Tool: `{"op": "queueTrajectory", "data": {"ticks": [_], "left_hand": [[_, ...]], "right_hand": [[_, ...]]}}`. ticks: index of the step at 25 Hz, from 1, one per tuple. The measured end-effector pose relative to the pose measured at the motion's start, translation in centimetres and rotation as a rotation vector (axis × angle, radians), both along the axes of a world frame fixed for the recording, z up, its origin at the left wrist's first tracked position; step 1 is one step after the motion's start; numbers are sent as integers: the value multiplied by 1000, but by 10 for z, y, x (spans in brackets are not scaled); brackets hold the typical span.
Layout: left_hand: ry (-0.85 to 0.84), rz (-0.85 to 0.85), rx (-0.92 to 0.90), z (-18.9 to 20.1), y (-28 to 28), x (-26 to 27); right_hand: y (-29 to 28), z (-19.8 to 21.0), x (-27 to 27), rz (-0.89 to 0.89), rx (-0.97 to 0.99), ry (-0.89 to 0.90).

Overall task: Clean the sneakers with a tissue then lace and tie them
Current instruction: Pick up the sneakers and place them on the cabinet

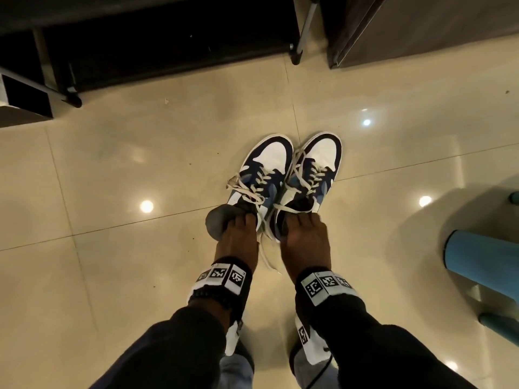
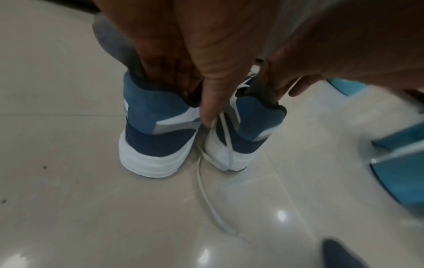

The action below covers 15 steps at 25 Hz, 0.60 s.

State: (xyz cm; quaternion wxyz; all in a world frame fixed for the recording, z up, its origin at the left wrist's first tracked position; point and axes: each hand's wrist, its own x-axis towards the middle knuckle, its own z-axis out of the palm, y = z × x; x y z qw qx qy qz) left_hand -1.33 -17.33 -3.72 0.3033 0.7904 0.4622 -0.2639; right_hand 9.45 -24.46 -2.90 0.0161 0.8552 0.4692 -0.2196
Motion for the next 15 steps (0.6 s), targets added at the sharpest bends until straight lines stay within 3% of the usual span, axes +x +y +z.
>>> {"op": "queueTrajectory", "data": {"ticks": [3, 7, 11, 15], "left_hand": [[206, -387, 132, 6, 7, -3], [361, -661, 100, -4, 11, -4], [375, -733, 56, 2, 27, 10], [270, -679, 85, 64, 39, 38]], "right_hand": [[3, -5, -5, -72, -9, 114], [2, -11, -9, -62, -275, 153], [-6, -6, 3, 6, -334, 195], [-5, 46, 27, -57, -142, 216]]}}
